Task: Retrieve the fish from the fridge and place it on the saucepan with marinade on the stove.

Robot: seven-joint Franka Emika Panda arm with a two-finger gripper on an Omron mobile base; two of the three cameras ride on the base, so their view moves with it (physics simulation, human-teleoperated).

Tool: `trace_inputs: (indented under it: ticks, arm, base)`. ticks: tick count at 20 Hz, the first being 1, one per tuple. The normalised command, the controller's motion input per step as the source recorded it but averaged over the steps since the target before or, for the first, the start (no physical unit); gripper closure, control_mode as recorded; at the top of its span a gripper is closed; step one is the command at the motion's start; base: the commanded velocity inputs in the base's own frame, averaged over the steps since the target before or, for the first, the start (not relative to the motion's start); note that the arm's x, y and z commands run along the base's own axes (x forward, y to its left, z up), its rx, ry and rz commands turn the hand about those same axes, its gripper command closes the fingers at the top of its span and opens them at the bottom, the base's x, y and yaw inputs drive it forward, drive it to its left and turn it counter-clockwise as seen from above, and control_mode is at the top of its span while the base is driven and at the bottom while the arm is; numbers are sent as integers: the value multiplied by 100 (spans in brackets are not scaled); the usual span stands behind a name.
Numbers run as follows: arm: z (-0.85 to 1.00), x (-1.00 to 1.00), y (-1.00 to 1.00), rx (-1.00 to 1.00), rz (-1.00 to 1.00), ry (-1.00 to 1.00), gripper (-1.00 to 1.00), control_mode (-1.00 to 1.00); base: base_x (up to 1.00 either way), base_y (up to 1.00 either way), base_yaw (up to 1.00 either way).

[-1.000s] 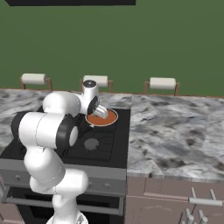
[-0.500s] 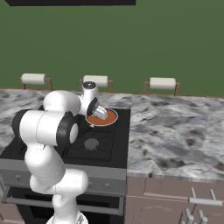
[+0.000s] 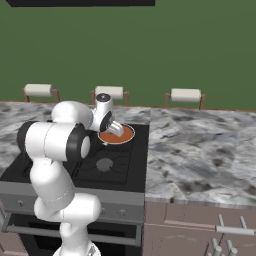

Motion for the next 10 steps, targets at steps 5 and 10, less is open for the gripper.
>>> trace_inputs:
  ticks: [5,10]
  arm:
    - [-2,6,0,0,0,0,100,-100]
    - [-6,10,0,0,0,0,100,-100]
  base:
    - [0,0,0]
    - [0,0,0]
